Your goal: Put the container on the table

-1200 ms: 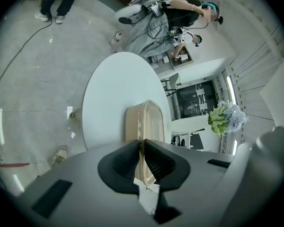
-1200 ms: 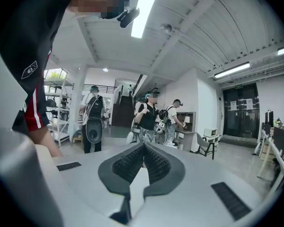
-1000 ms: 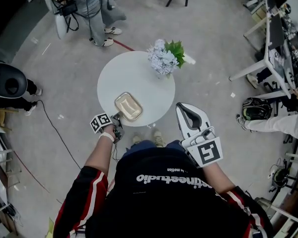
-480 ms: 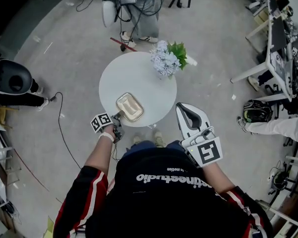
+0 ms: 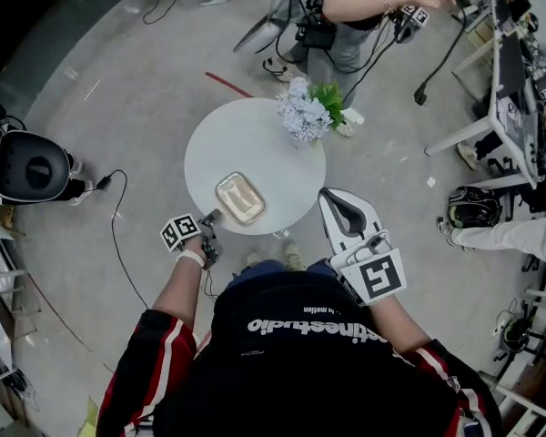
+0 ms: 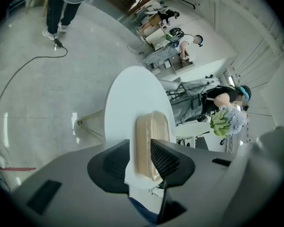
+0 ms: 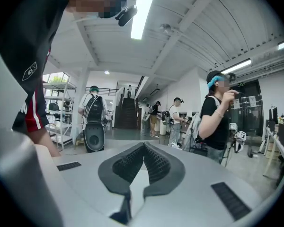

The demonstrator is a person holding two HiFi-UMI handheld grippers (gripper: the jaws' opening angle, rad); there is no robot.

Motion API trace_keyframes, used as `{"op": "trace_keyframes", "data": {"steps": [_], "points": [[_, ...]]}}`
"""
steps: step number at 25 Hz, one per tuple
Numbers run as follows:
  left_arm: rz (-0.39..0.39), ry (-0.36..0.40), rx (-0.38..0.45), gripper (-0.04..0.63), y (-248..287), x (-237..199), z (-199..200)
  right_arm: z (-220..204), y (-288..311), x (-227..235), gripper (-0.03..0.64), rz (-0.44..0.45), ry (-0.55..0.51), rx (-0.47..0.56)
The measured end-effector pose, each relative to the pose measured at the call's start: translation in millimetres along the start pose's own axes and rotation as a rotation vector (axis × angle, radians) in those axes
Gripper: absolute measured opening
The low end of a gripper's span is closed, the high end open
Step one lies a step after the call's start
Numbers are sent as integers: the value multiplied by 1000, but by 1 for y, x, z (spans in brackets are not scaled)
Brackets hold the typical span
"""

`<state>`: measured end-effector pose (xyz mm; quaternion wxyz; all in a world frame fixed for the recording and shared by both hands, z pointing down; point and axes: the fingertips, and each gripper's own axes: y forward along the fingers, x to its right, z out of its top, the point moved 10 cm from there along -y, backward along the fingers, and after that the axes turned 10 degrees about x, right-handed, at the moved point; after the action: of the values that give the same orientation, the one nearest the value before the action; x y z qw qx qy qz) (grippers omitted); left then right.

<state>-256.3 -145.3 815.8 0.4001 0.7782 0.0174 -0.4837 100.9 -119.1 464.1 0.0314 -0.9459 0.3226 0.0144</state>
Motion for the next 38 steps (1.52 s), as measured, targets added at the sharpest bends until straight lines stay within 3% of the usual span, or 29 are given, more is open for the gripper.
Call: {"op": "trace_keyframes", "data": {"steps": [6, 13, 17, 22, 30, 38], "points": [[-8, 44, 34, 132, -18, 7, 13, -3, 6, 7, 11, 26, 6, 4], [-44, 213, 143, 132, -42, 43, 33, -2, 14, 10, 12, 57, 12, 18], [-123, 300, 231, 132, -67, 74, 45, 2, 16, 1, 11, 74, 25, 34], [-266, 349, 327, 132, -96, 121, 56, 11, 19, -5, 11, 86, 19, 52], [-419, 713, 410, 132, -130, 198, 46, 28, 22, 12, 11, 51, 11, 80], [-544, 969, 504, 132, -168, 268, 33, 37, 17, 22, 11, 32, 19, 107]]}}
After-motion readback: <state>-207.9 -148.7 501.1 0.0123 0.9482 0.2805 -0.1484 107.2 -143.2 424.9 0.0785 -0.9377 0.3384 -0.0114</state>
